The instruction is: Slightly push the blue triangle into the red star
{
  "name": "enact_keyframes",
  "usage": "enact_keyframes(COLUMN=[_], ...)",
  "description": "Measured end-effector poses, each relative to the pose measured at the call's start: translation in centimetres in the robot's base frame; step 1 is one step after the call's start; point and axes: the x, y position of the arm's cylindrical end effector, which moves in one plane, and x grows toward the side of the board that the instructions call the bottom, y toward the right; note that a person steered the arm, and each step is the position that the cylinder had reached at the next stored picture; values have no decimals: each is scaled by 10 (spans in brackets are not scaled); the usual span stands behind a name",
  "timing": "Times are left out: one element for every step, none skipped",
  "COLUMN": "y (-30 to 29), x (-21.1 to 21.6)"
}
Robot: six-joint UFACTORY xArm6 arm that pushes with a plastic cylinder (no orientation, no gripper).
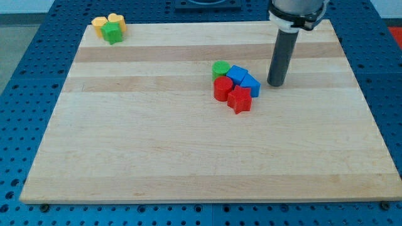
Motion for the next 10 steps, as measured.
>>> enact_keyframes(y=[-7,-9,-25,-35,-41,-41,-34,-11,-13,-30], x=[8,8,11,11,11,11,11,4,-28,-71])
